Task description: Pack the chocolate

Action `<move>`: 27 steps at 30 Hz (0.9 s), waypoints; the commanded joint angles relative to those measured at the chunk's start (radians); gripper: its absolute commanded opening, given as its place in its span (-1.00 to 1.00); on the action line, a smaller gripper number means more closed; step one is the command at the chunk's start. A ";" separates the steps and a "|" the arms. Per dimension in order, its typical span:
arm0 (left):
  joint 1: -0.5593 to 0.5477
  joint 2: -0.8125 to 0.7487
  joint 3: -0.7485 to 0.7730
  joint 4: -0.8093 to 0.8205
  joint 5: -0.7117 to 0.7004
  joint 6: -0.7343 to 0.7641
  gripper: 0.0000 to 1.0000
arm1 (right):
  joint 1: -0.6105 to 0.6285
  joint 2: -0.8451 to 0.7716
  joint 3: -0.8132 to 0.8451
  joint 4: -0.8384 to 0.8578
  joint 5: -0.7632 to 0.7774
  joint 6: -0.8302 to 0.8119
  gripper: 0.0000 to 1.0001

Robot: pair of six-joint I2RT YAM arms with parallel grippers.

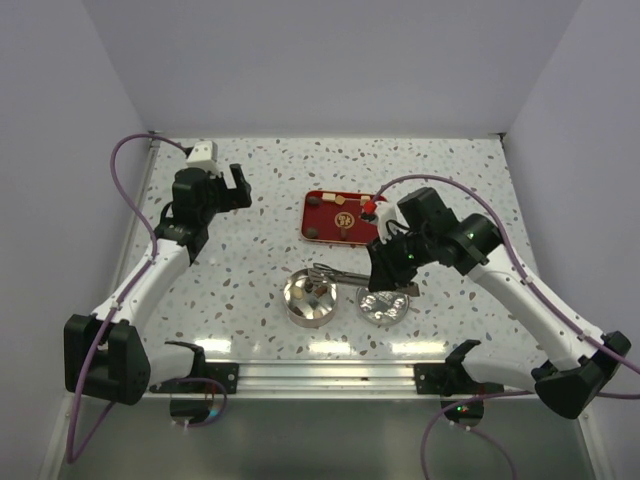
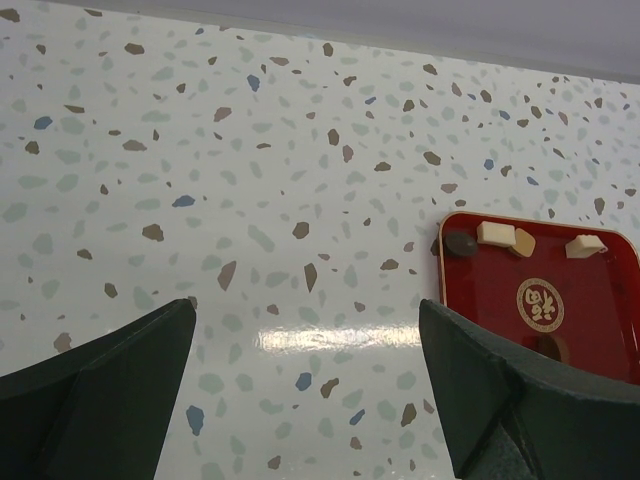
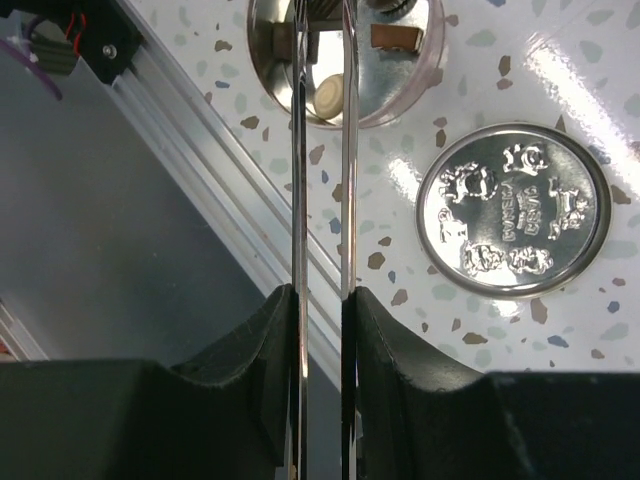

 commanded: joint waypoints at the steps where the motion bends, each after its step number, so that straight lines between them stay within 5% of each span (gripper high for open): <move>1: 0.004 0.006 0.033 0.012 -0.008 -0.020 1.00 | 0.008 -0.018 0.017 -0.072 -0.045 -0.010 -0.51; 10: 0.004 0.006 0.035 -0.021 -0.008 -0.019 1.00 | 0.014 -0.010 0.015 -0.026 -0.048 0.001 -0.26; 27: 0.004 0.006 0.035 -0.019 -0.007 -0.017 1.00 | 0.014 0.039 0.046 0.071 0.093 0.062 -0.26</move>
